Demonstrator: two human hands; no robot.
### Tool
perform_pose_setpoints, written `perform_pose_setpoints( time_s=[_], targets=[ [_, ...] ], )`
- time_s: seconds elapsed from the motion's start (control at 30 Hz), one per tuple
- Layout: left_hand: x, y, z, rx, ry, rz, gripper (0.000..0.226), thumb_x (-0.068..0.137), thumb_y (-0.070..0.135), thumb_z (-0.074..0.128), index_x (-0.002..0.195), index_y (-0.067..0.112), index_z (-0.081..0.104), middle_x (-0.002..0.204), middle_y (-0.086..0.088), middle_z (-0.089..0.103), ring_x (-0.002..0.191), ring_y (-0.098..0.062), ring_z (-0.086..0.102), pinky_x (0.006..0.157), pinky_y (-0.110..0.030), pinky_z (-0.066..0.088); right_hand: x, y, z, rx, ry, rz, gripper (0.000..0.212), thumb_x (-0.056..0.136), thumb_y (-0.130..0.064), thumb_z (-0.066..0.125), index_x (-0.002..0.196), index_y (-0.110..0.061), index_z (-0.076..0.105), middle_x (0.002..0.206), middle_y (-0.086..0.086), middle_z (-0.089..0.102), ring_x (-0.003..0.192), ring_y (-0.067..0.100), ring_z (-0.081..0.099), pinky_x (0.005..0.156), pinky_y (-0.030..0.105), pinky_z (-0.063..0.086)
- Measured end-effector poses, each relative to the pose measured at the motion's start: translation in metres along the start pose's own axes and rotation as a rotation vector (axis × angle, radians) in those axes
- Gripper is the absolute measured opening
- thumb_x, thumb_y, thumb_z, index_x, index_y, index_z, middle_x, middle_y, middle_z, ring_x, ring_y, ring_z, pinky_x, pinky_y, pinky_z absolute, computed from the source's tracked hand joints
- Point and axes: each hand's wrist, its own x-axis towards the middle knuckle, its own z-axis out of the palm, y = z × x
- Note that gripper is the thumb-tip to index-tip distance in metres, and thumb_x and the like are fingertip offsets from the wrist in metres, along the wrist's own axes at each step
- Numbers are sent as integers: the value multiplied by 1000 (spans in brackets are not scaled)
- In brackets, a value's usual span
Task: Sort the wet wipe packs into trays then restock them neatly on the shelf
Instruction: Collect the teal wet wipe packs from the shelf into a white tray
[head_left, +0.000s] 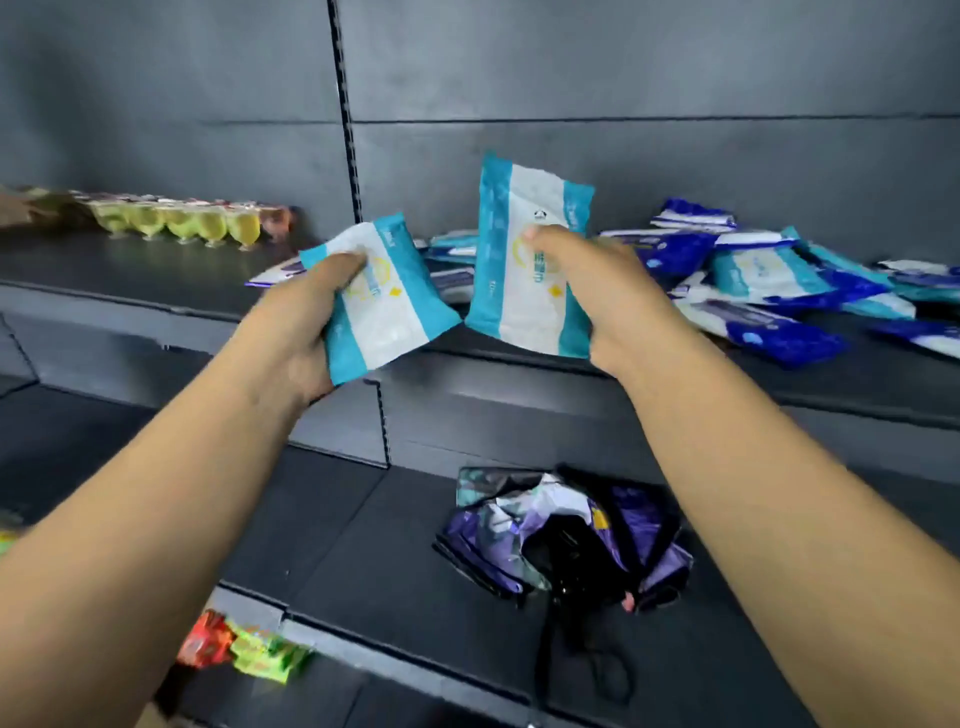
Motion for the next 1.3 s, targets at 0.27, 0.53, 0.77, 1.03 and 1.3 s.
perform_pose_setpoints(
  time_s=[0.27, 0.53, 0.77, 1.03, 1.3],
  targets=[
    [-58, -51, -129, 71, -234, -148, 49, 64, -6, 63, 111, 2, 55, 88, -10, 70, 69, -18, 69, 57, -31, 56, -113, 100, 47, 173, 82, 273, 11, 86, -7, 52, 95, -10, 60, 83, 5, 69, 72, 20, 65, 74, 41, 55],
    [-97, -202, -243, 255, -27, -456, 28, 78, -5, 64, 103, 5, 56, 81, -6, 70, 63, -15, 66, 60, -30, 57, -202, 261, 73, 122, 106, 540, 17, 88, -2, 52, 95, -13, 63, 87, -2, 72, 84, 15, 67, 84, 33, 52],
    [-132, -348, -326, 516, 166, -755, 31, 77, -5, 67, 98, 10, 51, 87, -9, 65, 63, -15, 64, 60, -26, 55, -260, 407, 43, 141, 171, 841, 20, 87, 0, 52, 94, -14, 63, 86, -1, 72, 81, 13, 67, 75, 28, 55],
    [-164, -508, -391, 930, 84, -796, 33, 79, 0, 67, 104, 12, 50, 95, -10, 61, 82, -25, 59, 71, -34, 50, -345, 599, 42, -245, 173, 1177, 16, 84, -8, 63, 72, -15, 56, 68, 3, 51, 65, 15, 46, 57, 22, 33],
    [-172, -565, -415, 1337, -12, -682, 44, 88, 21, 59, 129, 12, 47, 125, -7, 59, 112, -26, 54, 89, -29, 41, -372, 662, 70, -444, 57, 1243, 23, 84, -15, 63, 65, -14, 50, 58, 1, 46, 63, 19, 47, 52, 25, 31]
  ],
)
